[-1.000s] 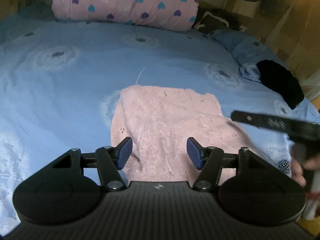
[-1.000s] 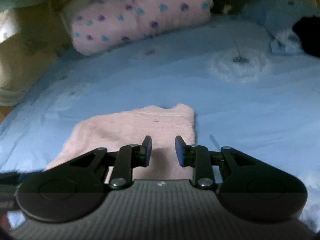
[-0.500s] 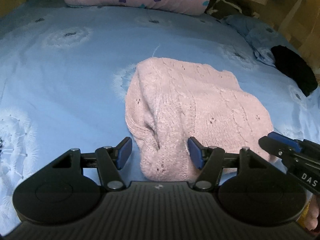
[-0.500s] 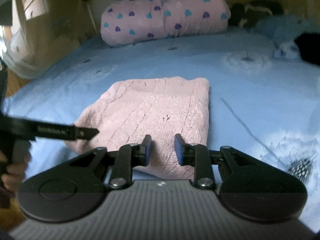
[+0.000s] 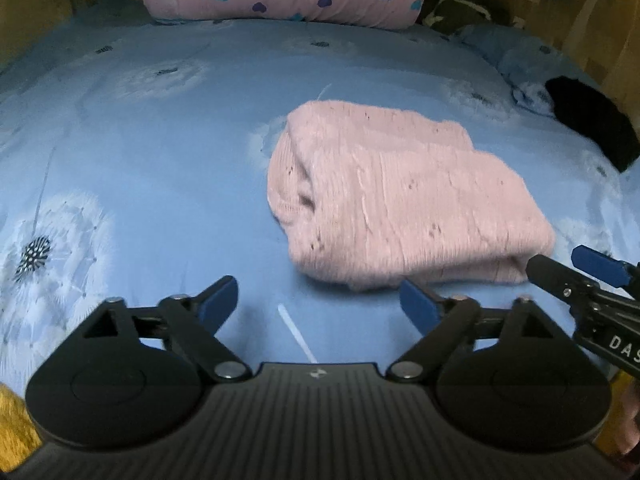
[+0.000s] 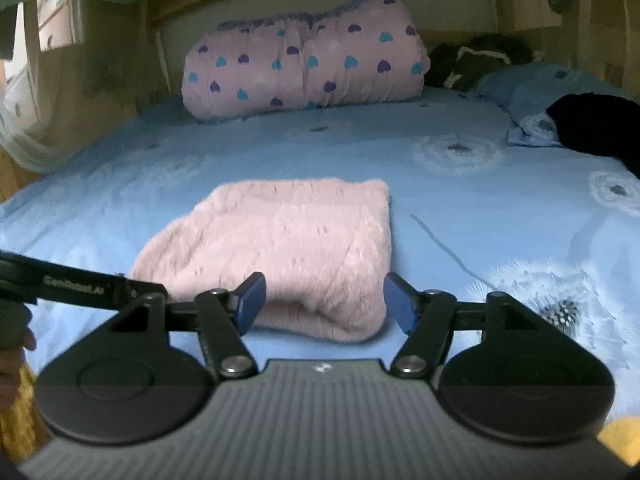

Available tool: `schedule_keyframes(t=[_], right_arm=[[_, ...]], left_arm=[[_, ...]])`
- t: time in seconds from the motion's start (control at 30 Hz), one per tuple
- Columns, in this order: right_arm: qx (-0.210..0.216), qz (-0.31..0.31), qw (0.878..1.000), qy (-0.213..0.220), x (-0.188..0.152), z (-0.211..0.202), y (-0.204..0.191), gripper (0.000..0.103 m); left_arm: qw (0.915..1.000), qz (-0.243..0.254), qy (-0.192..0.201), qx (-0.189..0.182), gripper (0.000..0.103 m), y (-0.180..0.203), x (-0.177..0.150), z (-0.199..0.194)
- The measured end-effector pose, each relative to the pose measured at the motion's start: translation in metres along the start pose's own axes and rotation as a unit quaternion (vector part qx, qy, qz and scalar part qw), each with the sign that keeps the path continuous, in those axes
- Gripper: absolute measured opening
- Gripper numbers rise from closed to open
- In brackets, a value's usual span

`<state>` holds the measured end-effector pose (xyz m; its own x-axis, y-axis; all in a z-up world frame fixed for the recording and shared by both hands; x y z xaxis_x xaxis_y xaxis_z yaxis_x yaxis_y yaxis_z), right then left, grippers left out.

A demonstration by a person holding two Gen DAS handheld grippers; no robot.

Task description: Fold small clothes

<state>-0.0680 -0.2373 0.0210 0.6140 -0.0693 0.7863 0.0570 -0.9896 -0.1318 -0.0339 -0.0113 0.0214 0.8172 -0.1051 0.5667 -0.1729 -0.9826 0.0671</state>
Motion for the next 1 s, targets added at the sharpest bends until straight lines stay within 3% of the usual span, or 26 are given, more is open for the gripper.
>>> schedule_keyframes(t=[0.27, 0.37, 1.0], right_arm=[[-0.033, 0.010, 0.999, -0.041, -0.025, 0.014, 0.003, 0.072], [-0.053, 0.020, 0.997, -0.057, -0.032, 0.021, 0.006, 0.073], [-0.057, 0.016, 0.997, -0.044, -0.048, 0.030, 0.006, 0.080]], left_arm=[[0.9984, 0.008, -0.032, 0.046, 0.100, 0.012, -0.021, 0.024], [0.9975, 0.015, -0.028, 0.062, 0.103, 0.015, -0.025, 0.028], [0.9975, 0.010, -0.022, 0.066, 0.103, 0.013, -0.024, 0.033]])
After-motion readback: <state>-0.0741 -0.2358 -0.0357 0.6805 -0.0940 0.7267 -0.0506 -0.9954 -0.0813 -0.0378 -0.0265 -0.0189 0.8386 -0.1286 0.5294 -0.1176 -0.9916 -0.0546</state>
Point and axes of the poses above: each gripper's, at about its wrist camera, not at the fingertips, and z roughly the way its jaws point, y to its right, x to its top, the point moved 4 cm from there along z, roughly the way its jaws point, and after that the axes turned 7 degrees about -y, right-handed, at the moved point
